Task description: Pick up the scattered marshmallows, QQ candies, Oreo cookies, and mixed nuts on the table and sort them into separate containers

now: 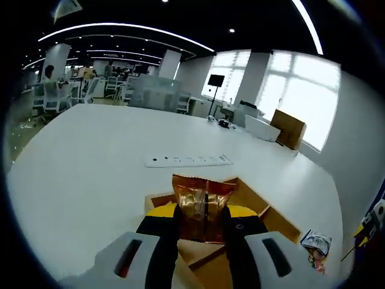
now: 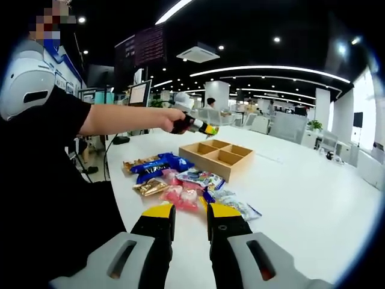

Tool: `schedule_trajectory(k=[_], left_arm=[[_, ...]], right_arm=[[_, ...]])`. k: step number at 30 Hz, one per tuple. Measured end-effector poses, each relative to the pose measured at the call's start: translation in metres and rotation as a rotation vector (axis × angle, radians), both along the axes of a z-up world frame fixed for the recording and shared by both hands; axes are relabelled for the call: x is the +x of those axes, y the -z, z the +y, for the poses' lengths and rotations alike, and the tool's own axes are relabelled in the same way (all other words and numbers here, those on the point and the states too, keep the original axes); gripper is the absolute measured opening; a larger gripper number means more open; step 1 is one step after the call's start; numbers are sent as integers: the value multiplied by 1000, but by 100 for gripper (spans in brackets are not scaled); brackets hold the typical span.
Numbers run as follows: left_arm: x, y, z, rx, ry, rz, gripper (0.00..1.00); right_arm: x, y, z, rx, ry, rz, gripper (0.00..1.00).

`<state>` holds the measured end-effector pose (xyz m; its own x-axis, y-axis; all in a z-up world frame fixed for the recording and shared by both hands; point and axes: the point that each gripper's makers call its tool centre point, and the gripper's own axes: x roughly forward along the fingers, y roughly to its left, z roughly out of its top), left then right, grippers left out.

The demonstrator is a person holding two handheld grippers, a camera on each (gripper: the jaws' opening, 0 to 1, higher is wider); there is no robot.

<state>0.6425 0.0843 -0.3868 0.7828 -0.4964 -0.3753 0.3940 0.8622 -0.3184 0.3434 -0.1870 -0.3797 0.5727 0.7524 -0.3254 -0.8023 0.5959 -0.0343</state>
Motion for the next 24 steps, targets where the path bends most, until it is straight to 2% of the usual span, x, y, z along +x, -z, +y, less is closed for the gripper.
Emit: schedule_trajectory(k=[11, 15, 19, 24], left_arm=[[6, 6, 0, -39, -65, 28, 34], [7, 8, -5, -86, -60, 49, 34], [5, 8, -2, -64, -60, 49, 35], [4, 3, 2, -69, -72, 46, 41]], right_arm=[[0, 5, 0, 4, -1, 12, 18], [1, 5, -1, 5, 2, 12, 18], [2, 5, -1, 5, 4, 13, 18], [1, 3, 4, 3, -5, 10, 18]])
